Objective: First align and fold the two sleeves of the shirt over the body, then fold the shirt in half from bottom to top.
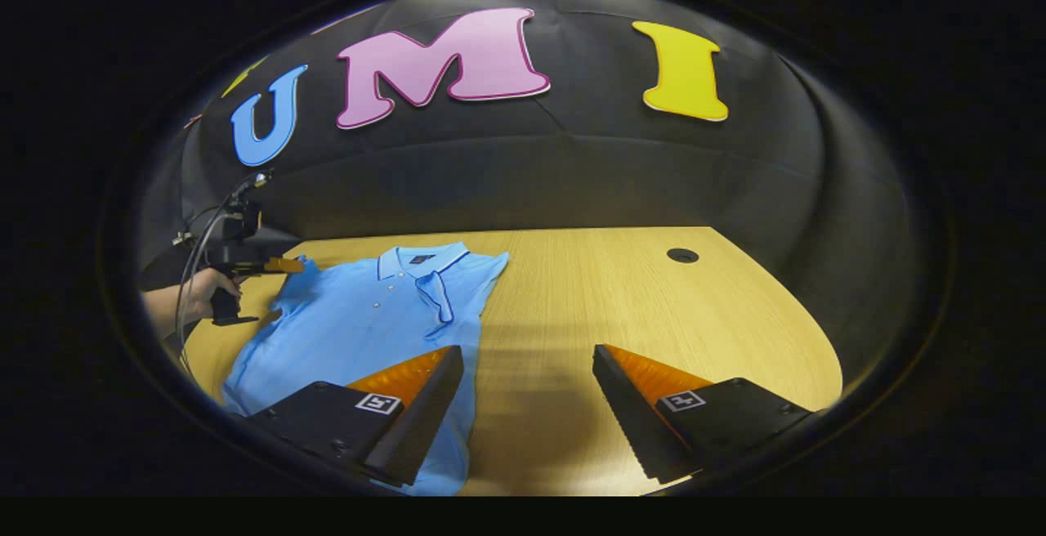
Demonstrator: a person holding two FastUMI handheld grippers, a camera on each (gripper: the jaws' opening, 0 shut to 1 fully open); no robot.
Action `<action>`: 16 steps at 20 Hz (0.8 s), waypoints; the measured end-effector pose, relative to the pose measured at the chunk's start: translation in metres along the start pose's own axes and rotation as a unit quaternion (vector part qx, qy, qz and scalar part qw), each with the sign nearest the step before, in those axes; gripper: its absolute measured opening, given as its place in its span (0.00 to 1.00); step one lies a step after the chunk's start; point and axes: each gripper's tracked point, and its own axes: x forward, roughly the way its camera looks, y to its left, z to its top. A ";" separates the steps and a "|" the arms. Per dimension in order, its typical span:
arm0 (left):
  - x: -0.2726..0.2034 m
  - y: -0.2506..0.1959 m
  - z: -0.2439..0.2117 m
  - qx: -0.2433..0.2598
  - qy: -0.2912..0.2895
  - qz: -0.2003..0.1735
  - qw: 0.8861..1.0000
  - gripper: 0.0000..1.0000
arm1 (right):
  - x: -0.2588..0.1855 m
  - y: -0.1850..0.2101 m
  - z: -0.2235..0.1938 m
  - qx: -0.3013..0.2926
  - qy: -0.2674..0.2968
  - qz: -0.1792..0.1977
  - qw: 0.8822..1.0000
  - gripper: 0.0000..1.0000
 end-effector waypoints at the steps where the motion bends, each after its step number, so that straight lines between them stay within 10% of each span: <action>1: -0.004 -0.018 0.006 0.012 -0.005 -0.013 1.000 0.06 | -0.002 -0.001 -0.001 0.001 0.001 -0.002 1.000 0.99; 8: -0.020 -0.133 0.006 0.027 -0.012 -0.087 0.996 0.09 | -0.028 -0.013 -0.009 0.006 -0.006 -0.020 1.000 0.99; 12: -0.053 -0.122 0.007 0.016 -0.021 -0.082 0.996 0.99 | -0.053 -0.005 -0.020 0.009 -0.004 -0.021 1.000 0.99; 16: -0.138 -0.063 -0.008 0.029 -0.045 -0.054 0.997 0.98 | -0.089 0.014 -0.040 0.023 0.007 -0.013 1.000 0.99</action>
